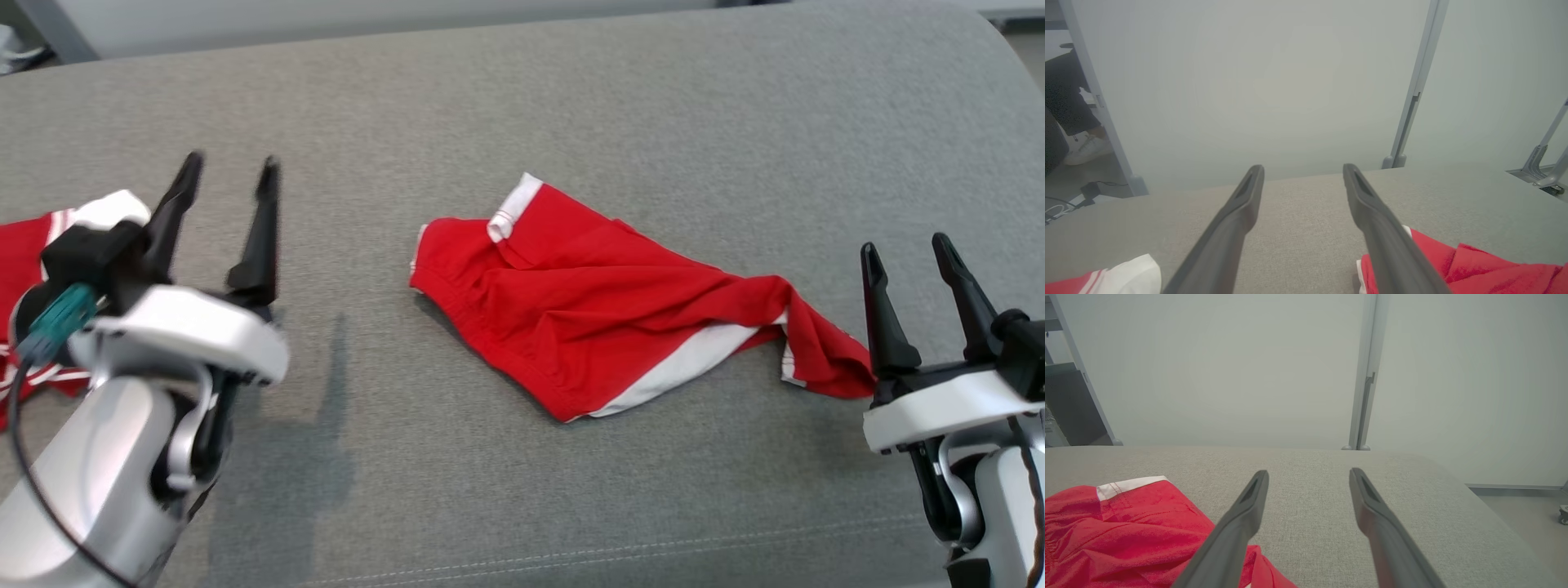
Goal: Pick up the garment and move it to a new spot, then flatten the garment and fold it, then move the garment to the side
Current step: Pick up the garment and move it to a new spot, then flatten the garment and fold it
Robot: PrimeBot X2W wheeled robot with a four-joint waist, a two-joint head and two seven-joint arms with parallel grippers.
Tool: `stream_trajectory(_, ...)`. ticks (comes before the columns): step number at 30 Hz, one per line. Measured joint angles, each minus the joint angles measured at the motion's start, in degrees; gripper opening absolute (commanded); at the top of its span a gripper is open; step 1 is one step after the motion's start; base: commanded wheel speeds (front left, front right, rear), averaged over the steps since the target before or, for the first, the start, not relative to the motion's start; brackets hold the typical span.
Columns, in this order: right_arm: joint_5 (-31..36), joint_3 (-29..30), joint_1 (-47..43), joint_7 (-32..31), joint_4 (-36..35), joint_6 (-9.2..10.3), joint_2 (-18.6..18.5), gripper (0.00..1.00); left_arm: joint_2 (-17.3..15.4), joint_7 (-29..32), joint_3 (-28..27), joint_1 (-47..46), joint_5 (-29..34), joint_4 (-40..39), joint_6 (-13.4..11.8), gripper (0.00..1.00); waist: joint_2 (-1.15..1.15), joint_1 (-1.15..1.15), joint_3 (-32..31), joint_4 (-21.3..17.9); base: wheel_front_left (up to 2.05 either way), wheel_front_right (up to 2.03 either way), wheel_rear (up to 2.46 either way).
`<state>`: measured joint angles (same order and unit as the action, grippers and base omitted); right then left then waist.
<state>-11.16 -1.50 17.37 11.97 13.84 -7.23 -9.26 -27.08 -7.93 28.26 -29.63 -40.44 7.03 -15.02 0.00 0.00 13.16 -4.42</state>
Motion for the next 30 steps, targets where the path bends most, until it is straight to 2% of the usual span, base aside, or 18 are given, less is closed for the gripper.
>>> stream_trajectory(5,0.73,0.68,-2.66,-0.86,-1.59,0.0,0.07,1.0,-3.22,-4.04,-5.32,9.25,-1.82,-4.05,-2.41,1.0,0.0,0.0,-2.34,2.56,0.0,0.0,0.0)
stream_trajectory(11,1.08,0.84,-5.99,-1.48,-3.18,0.0,0.35,1.0,-4.22,-6.05,-8.72,20.53,-2.16,-10.04,-4.32,1.0,0.0,0.0,-5.1,3.67,0.0,0.0,0.0)
stream_trajectory(17,1.62,0.89,-10.07,-2.23,-5.42,0.0,1.53,1.0,-4.02,-6.32,-8.78,27.06,-0.07,-14.68,-4.78,1.0,0.0,0.0,-7.4,4.38,0.0,0.0,0.0)
stream_trajectory(22,1.76,0.9,-13.91,-2.65,-7.2,0.0,2.45,1.0,-3.63,-6.32,-8.34,31.08,1.36,-15.67,-4.82,1.0,0.0,0.0,-9.11,4.61,0.0,0.0,0.0)
stream_trajectory(30,2.7,1.23,-19.24,-3.91,-10.33,0.0,4.03,1.0,-4.13,-6.42,-8.39,35.26,2.13,-16.67,-6.24,1.0,0.0,0.0,-10.79,4.45,0.0,0.0,0.0)
